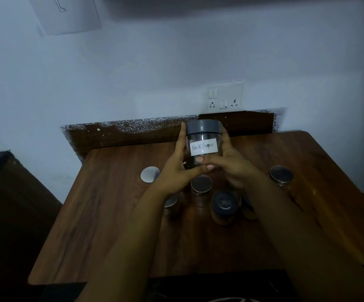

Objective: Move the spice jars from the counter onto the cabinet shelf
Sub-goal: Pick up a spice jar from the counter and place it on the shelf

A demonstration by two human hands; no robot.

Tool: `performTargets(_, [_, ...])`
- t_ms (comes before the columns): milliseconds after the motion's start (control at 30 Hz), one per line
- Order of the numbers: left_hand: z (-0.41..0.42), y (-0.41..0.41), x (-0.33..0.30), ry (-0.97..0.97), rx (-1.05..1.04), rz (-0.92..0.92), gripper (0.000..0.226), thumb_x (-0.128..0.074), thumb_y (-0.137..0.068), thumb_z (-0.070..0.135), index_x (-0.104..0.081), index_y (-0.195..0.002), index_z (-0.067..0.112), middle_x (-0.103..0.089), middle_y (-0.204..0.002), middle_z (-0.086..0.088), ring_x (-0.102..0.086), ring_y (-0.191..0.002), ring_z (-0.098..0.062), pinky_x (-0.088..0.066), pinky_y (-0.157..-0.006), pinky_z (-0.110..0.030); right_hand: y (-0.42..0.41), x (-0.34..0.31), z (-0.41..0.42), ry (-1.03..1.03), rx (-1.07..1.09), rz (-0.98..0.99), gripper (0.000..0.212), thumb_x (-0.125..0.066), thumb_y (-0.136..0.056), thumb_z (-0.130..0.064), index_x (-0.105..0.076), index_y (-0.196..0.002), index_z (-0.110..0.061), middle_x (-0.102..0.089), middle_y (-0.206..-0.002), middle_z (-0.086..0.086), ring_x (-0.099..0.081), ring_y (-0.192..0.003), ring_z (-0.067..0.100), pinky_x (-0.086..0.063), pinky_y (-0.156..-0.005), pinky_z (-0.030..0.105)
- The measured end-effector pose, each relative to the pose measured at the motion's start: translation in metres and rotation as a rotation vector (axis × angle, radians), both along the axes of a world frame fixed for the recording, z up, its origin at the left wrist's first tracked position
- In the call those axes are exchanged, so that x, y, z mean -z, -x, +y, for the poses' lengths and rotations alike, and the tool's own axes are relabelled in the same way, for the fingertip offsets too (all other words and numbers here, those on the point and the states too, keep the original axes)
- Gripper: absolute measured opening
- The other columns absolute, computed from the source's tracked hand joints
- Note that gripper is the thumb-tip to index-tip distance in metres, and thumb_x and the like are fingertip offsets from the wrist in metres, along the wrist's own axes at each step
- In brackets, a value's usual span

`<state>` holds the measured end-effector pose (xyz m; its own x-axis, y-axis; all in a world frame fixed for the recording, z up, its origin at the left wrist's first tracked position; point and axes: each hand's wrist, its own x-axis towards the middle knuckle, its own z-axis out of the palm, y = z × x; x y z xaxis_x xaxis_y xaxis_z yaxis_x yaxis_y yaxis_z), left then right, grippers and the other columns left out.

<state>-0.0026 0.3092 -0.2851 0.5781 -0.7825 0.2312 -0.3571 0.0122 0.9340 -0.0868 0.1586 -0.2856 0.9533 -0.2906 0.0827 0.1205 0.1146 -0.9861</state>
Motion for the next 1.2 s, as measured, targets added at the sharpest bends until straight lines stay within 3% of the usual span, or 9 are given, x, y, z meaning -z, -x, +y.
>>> performTargets(300, [-0.002,0.007,-0.003,-0.043,0.009,-0.064,0.114,-0.077,-0.081,0.01,0.006,-0.153,0.04,-0.048,-0.13,0.037,-0.048,-0.13,0.0,-0.048,-0.104,-0.031,0.008,0.002,-0.003,-0.071,-0.009,-0.045,0.112,-0.069,-0.074,0.011,-0.011,-0.15,-0.046,-0.055,-0.133,0.001,-0.061,-0.116,0.02,-0.056,-0.08,0.037])
performTargets(533, [-0.001,0.005,-0.003,-0.066,-0.006,-0.088,0.109,-0.073,-0.085,0.009,0.007,-0.153,0.039,-0.042,-0.148,0.012,-0.044,-0.135,-0.009,-0.046,-0.106,-0.037,0.009,-0.005,-0.001,0.032,0.033,0.03,0.114,-0.077,-0.076,0.002,-0.006,-0.152,-0.044,-0.058,-0.128,-0.005,-0.061,-0.114,0.014,-0.057,-0.081,0.033])
performTargets(600, [0.0,0.007,-0.003,-0.084,-0.005,-0.123,0.102,-0.069,-0.087,0.016,0.006,-0.154,0.037,-0.038,-0.152,0.001,-0.043,-0.137,-0.013,-0.044,-0.108,-0.044,0.009,-0.009,0.0,0.093,0.081,0.089,0.115,-0.082,-0.073,-0.008,-0.007,-0.153,-0.041,-0.057,-0.126,-0.007,-0.062,-0.112,0.013,-0.058,-0.082,0.032])
performTargets(700, [0.0,0.011,-0.01,-0.097,-0.011,-0.191,0.098,-0.063,-0.087,0.027,0.008,-0.154,0.033,-0.034,-0.153,-0.007,-0.043,-0.137,-0.016,-0.044,-0.108,-0.046,0.008,-0.014,0.001,0.064,0.118,0.092,0.11,-0.082,-0.072,-0.007,-0.014,-0.152,-0.04,-0.059,-0.12,-0.008,-0.065,-0.105,0.012,-0.058,-0.075,0.026])
performTargets(767, [-0.001,0.01,-0.022,-0.075,-0.026,-0.254,0.099,-0.064,-0.087,0.031,0.008,-0.155,0.03,-0.032,-0.154,-0.005,-0.041,-0.138,-0.015,-0.043,-0.109,-0.043,0.007,-0.024,0.0,0.071,0.127,0.075,0.108,-0.082,-0.073,-0.005,-0.017,-0.151,-0.041,-0.061,-0.119,-0.005,-0.065,-0.104,0.012,-0.058,-0.072,0.025])
performTargets(933, [-0.001,0.005,-0.06,0.049,-0.09,-0.37,0.095,-0.067,-0.091,0.013,0.001,-0.156,0.027,-0.034,-0.153,0.0,-0.043,-0.135,-0.008,-0.044,-0.107,-0.026,0.002,-0.074,-0.009,0.196,0.094,0.01,0.112,-0.085,-0.07,-0.014,-0.014,-0.15,-0.047,-0.059,-0.128,0.001,-0.061,-0.112,0.018,-0.059,-0.083,0.034])
performTargets(1067, [0.005,-0.005,-0.108,0.113,-0.151,-0.471,0.09,-0.065,-0.092,0.022,-0.001,-0.155,0.035,-0.026,-0.156,0.008,-0.039,-0.135,-0.004,-0.043,-0.102,-0.015,-0.013,-0.128,-0.011,0.231,0.021,-0.085,0.113,-0.087,-0.067,-0.015,-0.017,-0.147,-0.053,-0.052,-0.135,0.003,-0.062,-0.114,0.025,-0.058,-0.087,0.043])
performTargets(1200, [0.01,-0.023,-0.16,0.176,-0.222,-0.59,0.089,-0.065,-0.091,0.028,-0.003,-0.154,0.039,-0.027,-0.148,0.013,-0.041,-0.129,-0.002,-0.041,-0.097,-0.007,-0.032,-0.181,-0.005,0.332,0.018,-0.207,0.113,-0.084,-0.071,-0.013,-0.012,-0.149,-0.049,-0.049,-0.136,0.003,-0.059,-0.117,0.024,-0.057,-0.089,0.042])
